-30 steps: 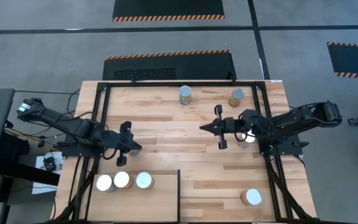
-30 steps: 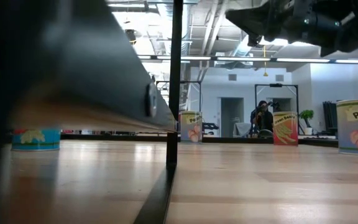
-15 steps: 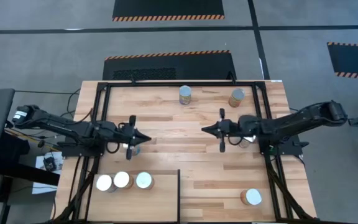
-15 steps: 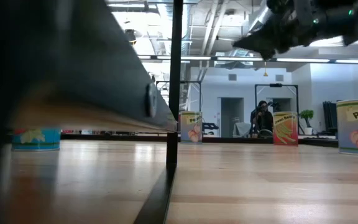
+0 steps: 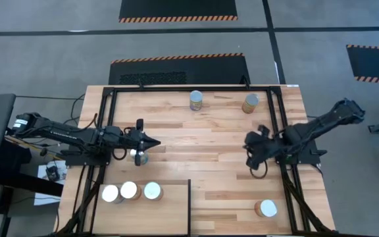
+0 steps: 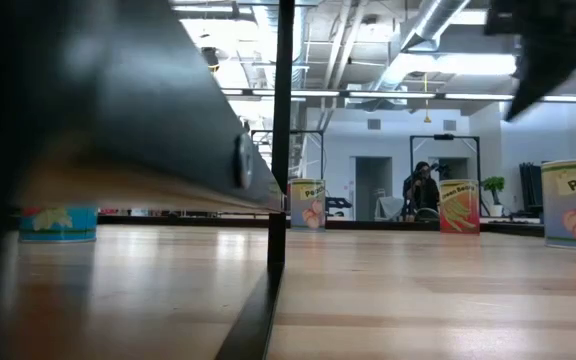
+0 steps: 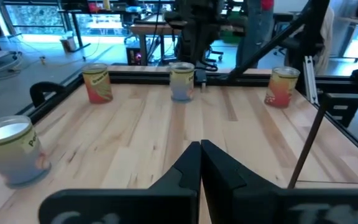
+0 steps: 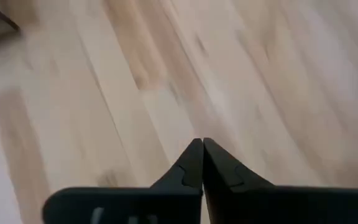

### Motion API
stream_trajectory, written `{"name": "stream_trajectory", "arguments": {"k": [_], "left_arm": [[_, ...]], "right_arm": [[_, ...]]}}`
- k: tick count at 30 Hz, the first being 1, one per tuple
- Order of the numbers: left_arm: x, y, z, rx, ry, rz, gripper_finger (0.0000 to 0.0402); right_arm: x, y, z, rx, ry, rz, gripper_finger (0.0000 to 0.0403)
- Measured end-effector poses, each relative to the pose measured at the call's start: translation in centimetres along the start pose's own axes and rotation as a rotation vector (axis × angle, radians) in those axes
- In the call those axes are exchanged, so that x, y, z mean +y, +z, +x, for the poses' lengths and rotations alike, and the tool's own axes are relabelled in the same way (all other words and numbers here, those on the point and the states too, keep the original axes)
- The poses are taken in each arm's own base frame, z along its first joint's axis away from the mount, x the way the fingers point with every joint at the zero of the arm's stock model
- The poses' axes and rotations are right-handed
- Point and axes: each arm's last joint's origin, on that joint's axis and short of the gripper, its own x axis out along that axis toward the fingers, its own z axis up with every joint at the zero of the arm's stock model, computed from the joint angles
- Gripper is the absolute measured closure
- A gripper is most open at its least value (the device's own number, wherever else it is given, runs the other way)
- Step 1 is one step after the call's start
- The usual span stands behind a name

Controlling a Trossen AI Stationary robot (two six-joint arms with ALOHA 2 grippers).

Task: Pick and place cans onto a shelf
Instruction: Put the right canned peaches on the shelf

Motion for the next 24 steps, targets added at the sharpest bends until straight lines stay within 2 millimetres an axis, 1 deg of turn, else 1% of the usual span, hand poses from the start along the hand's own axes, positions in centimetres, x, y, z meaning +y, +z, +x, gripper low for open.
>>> {"name": "stream_trajectory", "arguments": {"k": [4,7,10,13,18,24], "left_arm": [[0.0,0.0,0.0,-0.004,0.001,-0.001,0.0401],[0.0,0.0,0.0,-0.004,0.001,-0.001,0.0401],[0.0,0.0,0.0,-0.004,0.001,0.001,0.0401],[0.0,0.0,0.0,-0.004,0.002,0.012,0.0401],[0.0,0.0,0.0,-0.004,0.002,0.043,0.0401],[0.0,0.0,0.0,-0.003,0.003,0.053,0.0401]], "right_arm": [[0.2,-2.0,-0.1,0.136,-0.108,0.103,0.0343],[0.2,-3.0,-0.1,0.202,-0.206,0.156,0.0313],[0.0,-3.6,0.1,0.262,-0.297,0.200,0.0287],[0.1,-3.8,0.6,0.299,-0.345,0.213,0.0268],[0.6,-3.8,1.6,0.330,-0.402,0.198,0.0258],[0.5,-3.3,3.2,0.385,-0.465,0.128,0.0277]]}}
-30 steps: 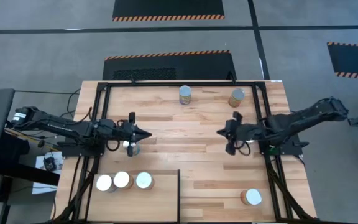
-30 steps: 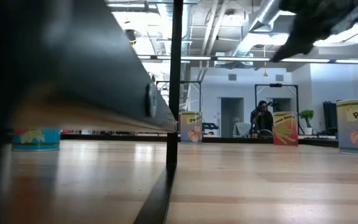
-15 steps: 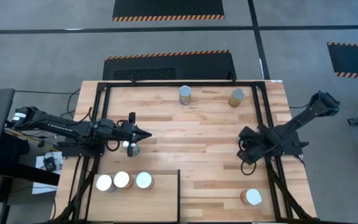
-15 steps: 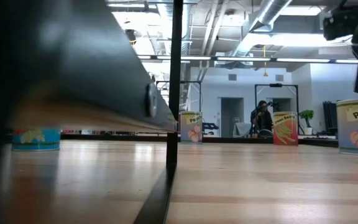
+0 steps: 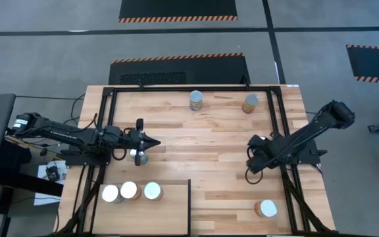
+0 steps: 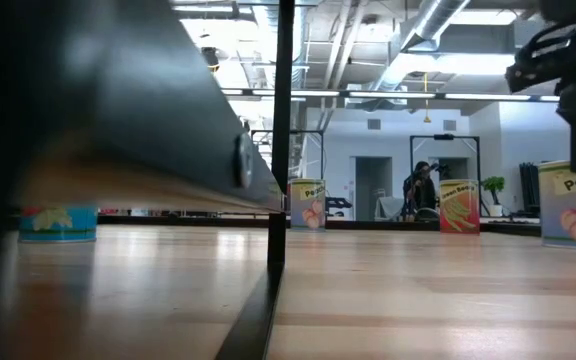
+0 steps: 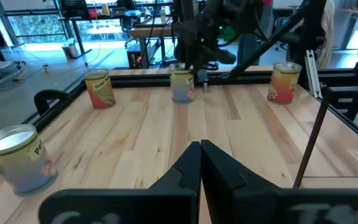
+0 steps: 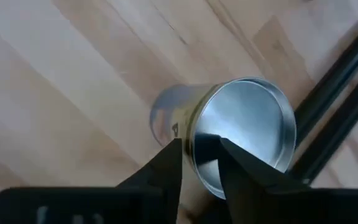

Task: Pick and place cans onto a shelf
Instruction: Put the right canned peaches on the shelf

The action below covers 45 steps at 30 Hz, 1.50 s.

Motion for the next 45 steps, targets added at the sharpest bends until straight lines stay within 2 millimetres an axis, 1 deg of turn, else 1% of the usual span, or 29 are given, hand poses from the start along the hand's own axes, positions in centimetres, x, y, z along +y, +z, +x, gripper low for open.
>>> {"name": "stream_trajectory", "arguments": {"k": [4,8,10,12,14,19,23,26,31,35,37,41,45], "left_arm": [[0.0,0.0,0.0,0.000,0.000,0.000,0.0401],[0.0,0.0,0.0,0.001,0.000,0.000,0.0401],[0.0,0.0,0.0,0.002,0.000,0.000,0.0401],[0.0,0.0,0.0,0.002,0.000,0.000,0.0401],[0.0,0.0,0.0,0.003,0.000,0.000,0.0401],[0.0,0.0,0.0,0.003,0.000,0.000,0.0401],[0.0,0.0,0.0,0.003,0.000,0.000,0.0401],[0.0,0.0,0.0,0.004,0.000,0.000,0.0401],[0.0,0.0,0.0,0.006,0.001,0.000,0.0401],[0.0,-0.1,0.0,0.009,0.001,0.000,0.0401],[0.0,-0.1,0.0,0.009,0.001,0.000,0.0401],[0.0,-0.1,0.0,0.009,0.001,-0.001,0.0401],[0.0,-0.1,0.0,0.009,0.001,-0.001,0.0401]], "right_arm": [[0.4,0.9,0.7,0.023,0.001,-0.062,0.0308],[0.6,1.8,0.8,0.009,0.037,-0.113,0.0360],[0.7,2.3,0.4,-0.002,0.072,-0.118,0.0388],[1.1,3.0,-0.4,-0.014,0.122,-0.120,0.0394],[1.4,3.6,-1.6,-0.030,0.182,-0.132,0.0392],[2.5,5.7,-5.7,-0.183,0.361,-0.153,0.0398],[3.8,7.6,-9.0,-0.313,0.422,-0.178,0.0399],[5.5,9.0,-11.2,-0.376,0.422,-0.249,0.0399],[9.4,11.8,-14.7,-0.485,0.435,-0.409,0.0399],[12.4,13.3,-17.2,-0.586,0.425,-0.541,0.0399],[13.7,13.8,-18.3,-0.627,0.409,-0.593,0.0398],[16.1,14.4,-19.8,-0.699,0.411,-0.686,0.0400],[18.9,14.2,-19.7,-0.717,0.437,-0.849,0.0398]]}}
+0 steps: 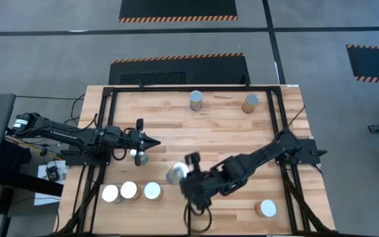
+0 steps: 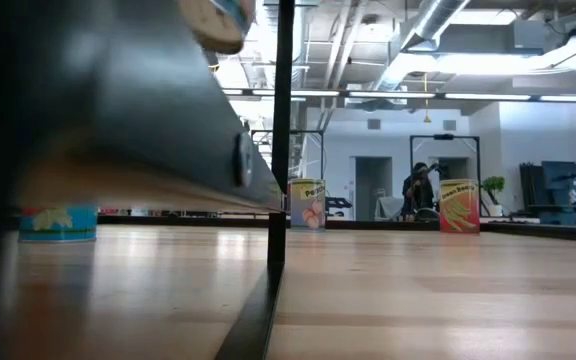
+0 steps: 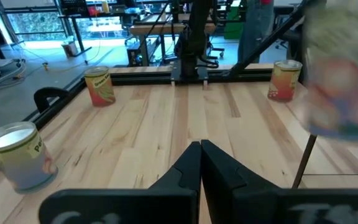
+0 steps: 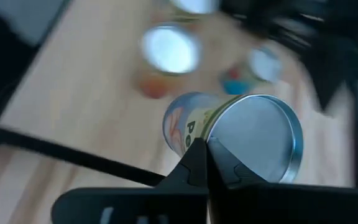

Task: Pick and place cans onto a shelf
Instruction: Put the right canned peaches on the shelf

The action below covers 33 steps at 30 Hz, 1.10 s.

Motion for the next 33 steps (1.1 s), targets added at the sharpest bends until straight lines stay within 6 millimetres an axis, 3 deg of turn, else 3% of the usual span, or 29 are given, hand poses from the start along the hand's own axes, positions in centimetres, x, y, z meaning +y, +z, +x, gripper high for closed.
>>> {"name": "stream_trajectory", "arguments": {"k": [7,18,25,33], "left_arm": [[0.0,0.0,0.0,0.000,0.000,-0.001,0.0401],[0.0,0.0,0.0,0.002,0.000,-0.005,0.0401],[0.0,-0.1,0.0,0.008,0.000,-0.005,0.0401],[0.1,-0.2,0.0,0.021,0.024,-0.002,0.0401]], "right_arm": [[2.5,0.3,3.3,0.026,0.145,-0.195,0.0400],[1.0,0.6,4.4,-0.014,0.216,-0.207,0.0399],[1.1,0.0,7.7,0.022,0.271,-0.254,0.0400],[0.8,-0.2,7.9,0.036,0.283,-0.254,0.0399]]}}
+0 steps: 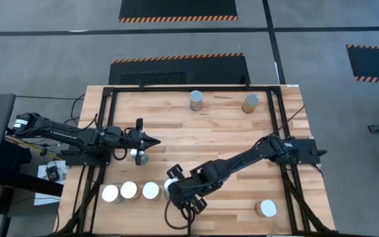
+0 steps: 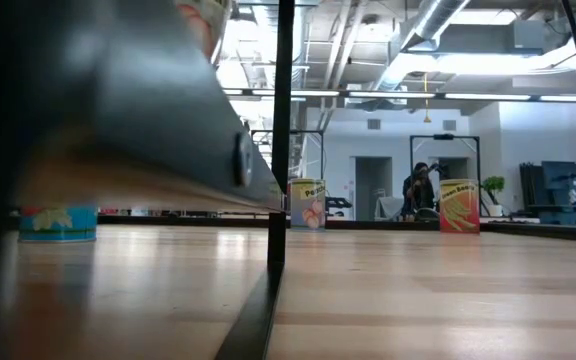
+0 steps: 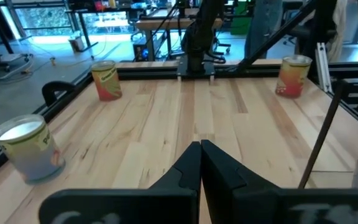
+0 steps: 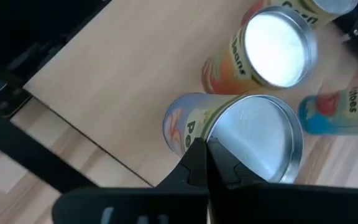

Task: Pick and place cans onto a shelf
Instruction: Put the right canned peaches on the shelf, then put the canned green beans on the shelf

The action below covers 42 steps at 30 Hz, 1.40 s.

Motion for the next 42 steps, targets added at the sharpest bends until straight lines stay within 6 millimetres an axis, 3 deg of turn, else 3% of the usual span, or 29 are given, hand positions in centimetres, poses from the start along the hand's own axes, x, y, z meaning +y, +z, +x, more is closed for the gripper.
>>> {"name": "stream_trajectory", "arguments": {"k": [14,35,39,42], "left_arm": [[0.0,0.0,0.0,0.000,-0.001,0.000,0.0401],[0.0,0.0,0.0,0.001,-0.002,0.000,0.0401],[0.0,0.0,0.0,0.001,-0.002,0.000,0.0401],[0.0,0.0,0.0,0.001,-0.002,0.000,0.0401]], "right_arm": [[-0.4,-0.7,1.9,0.035,0.054,0.017,0.0398],[-0.4,-0.4,1.9,0.009,0.049,0.036,0.0326],[-0.3,-0.2,0.8,-0.011,0.046,0.014,0.0329],[-0.1,0.3,-1.8,-0.060,0.036,0.010,0.0343]]}}
